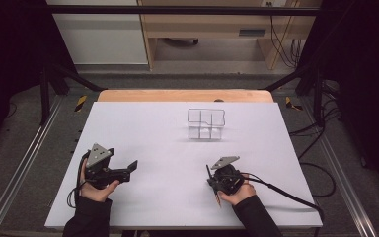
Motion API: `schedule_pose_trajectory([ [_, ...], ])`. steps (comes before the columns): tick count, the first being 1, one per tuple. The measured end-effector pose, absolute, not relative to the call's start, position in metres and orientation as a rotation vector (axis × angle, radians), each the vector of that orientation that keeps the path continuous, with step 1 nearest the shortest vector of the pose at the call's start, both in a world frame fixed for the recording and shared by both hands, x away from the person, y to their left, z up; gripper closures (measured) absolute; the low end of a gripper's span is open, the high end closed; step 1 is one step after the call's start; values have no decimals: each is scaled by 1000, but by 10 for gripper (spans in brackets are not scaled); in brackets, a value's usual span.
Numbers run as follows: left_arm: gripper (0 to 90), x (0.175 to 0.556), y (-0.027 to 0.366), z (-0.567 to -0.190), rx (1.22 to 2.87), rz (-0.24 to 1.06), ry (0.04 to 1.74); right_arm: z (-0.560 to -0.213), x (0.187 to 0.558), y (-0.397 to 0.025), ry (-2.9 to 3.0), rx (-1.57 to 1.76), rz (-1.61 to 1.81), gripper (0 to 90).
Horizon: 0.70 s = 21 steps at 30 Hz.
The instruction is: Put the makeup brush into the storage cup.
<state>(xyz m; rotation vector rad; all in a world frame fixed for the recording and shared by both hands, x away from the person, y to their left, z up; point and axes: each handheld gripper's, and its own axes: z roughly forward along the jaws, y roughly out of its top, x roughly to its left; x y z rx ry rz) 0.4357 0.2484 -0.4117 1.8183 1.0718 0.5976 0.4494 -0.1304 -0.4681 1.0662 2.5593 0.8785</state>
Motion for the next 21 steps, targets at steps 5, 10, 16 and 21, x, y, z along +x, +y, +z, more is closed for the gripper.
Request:
schedule_pose_trajectory([
  [5, 50, 436, 248, -413, 1823, 597, 1074, -468, 449, -131, 2569, 1063, 880, 782],
  [10, 51, 436, 247, -413, 1824, 596, 1071, -467, 450, -131, 2579, 1060, 882, 804],
  [16, 51, 436, 248, -413, 1824, 594, 1071, -466, 450, -132, 2583, 1055, 883, 830],
  [21, 52, 437, 247, -413, 1830, 593, 1071, -466, 450, -132, 2588, 1046, 878, 835],
])
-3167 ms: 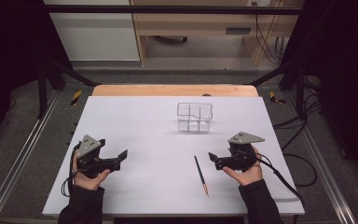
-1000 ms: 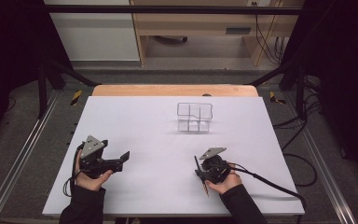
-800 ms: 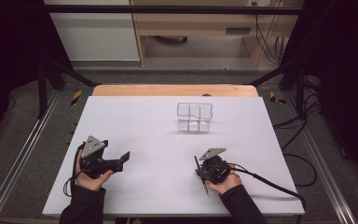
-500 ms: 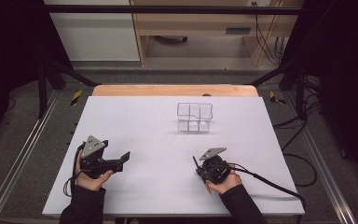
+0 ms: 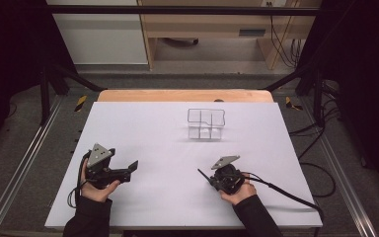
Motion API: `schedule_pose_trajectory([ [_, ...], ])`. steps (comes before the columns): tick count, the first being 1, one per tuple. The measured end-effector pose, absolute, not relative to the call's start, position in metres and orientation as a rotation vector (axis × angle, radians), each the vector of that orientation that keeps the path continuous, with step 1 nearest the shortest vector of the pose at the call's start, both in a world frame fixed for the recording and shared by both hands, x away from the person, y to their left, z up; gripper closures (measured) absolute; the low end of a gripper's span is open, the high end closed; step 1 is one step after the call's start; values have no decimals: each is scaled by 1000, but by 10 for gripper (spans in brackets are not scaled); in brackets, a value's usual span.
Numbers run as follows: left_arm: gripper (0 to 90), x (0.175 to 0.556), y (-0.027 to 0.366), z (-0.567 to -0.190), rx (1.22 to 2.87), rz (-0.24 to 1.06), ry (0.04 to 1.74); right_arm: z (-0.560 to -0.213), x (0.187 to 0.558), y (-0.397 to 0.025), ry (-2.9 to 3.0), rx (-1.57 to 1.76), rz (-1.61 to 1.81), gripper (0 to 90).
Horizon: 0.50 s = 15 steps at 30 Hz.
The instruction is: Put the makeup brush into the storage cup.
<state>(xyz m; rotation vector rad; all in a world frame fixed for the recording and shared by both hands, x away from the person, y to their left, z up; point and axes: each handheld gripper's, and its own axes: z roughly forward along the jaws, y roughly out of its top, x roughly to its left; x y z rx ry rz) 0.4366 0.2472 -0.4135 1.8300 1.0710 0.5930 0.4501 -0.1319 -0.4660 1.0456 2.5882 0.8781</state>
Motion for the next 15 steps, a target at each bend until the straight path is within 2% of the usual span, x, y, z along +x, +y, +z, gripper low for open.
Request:
schedule_pose_trajectory([
  [5, 52, 437, 248, -413, 1828, 591, 1072, -466, 450, -132, 2593, 1035, 877, 827],
  [7, 52, 437, 248, -413, 1824, 590, 1073, -466, 451, -132, 2589, 1042, 871, 737],
  [9, 52, 437, 248, -413, 1824, 590, 1073, -466, 451, -132, 2590, 1042, 871, 715],
  [10, 52, 437, 248, -413, 1824, 589, 1073, -463, 451, -133, 2578, 1047, 884, 657],
  [15, 52, 437, 249, -413, 1821, 588, 1074, -452, 451, -137, 2573, 1061, 878, 556],
])
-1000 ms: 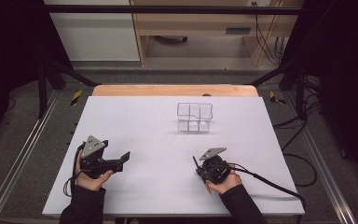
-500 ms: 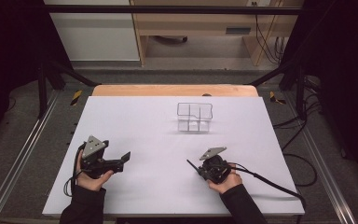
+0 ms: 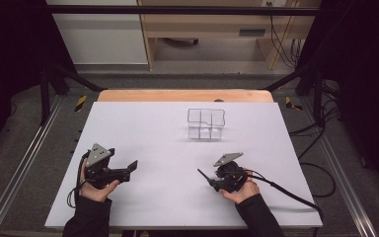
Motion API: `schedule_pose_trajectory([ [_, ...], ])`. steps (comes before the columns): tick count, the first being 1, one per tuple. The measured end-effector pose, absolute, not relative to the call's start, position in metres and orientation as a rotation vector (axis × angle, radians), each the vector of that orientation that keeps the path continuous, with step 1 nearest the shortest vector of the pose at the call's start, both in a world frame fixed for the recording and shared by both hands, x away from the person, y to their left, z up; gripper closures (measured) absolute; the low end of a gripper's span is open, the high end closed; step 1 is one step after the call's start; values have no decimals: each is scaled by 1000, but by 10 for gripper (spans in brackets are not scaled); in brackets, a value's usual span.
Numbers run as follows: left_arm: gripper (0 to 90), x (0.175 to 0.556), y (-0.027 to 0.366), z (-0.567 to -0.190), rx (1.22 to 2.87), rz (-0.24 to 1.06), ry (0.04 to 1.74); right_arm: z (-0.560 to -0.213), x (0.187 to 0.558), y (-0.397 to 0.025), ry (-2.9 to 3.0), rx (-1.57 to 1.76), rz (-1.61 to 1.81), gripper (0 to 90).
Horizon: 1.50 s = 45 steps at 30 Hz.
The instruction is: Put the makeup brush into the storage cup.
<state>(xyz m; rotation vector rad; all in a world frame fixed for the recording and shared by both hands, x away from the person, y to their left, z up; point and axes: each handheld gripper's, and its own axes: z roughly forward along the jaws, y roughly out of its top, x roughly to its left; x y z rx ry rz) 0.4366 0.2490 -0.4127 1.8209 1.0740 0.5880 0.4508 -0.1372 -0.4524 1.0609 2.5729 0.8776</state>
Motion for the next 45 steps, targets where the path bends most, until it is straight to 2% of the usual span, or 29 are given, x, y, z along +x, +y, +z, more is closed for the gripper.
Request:
schedule_pose_trajectory([
  [11, 52, 436, 250, -412, 1817, 589, 1075, -424, 454, -144, 2611, 1079, 737, 502],
  [21, 52, 436, 250, -412, 1821, 588, 1073, -420, 457, -131, 2660, 1107, 625, 493],
  [34, 52, 436, 247, -413, 1829, 587, 1069, -437, 462, -119, 2749, 1134, 493, 561],
  [45, 52, 436, 248, -413, 1830, 588, 1070, -448, 460, -112, 2778, 1119, 462, 679],
])
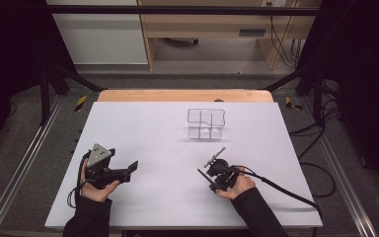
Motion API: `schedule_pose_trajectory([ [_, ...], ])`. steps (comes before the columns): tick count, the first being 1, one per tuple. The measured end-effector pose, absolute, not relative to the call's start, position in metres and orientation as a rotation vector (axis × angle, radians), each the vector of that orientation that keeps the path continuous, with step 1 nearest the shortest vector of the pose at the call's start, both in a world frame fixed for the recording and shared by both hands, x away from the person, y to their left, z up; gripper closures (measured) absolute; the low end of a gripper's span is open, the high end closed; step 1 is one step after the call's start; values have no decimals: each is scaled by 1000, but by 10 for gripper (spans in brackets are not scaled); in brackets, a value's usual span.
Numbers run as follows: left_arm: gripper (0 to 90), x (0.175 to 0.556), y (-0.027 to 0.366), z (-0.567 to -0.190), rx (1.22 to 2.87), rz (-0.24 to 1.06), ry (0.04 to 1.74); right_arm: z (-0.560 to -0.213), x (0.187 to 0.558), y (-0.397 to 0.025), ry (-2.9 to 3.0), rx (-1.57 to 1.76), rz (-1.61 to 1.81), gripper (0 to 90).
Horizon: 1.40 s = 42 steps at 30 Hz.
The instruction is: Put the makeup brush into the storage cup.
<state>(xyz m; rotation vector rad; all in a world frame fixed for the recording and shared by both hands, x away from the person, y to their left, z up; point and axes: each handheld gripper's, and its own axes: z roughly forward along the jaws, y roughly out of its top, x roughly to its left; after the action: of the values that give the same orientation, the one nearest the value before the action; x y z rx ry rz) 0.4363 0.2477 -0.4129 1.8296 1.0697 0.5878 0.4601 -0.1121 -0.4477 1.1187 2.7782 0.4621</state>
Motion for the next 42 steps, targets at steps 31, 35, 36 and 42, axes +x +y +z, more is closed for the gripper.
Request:
schedule_pose_trajectory([
  [31, 53, 436, 248, -413, 1831, 584, 1069, -443, 463, -114, 2798, 1181, 483, 833],
  [35, 53, 437, 248, -413, 1833, 581, 1068, -437, 464, -115, 2803, 1168, 518, 833],
  [36, 53, 437, 248, -413, 1833, 582, 1066, -434, 465, -116, 2799, 1174, 528, 833],
  [42, 53, 436, 247, -413, 1834, 583, 1062, -421, 468, -116, 2791, 1131, 585, 833],
])
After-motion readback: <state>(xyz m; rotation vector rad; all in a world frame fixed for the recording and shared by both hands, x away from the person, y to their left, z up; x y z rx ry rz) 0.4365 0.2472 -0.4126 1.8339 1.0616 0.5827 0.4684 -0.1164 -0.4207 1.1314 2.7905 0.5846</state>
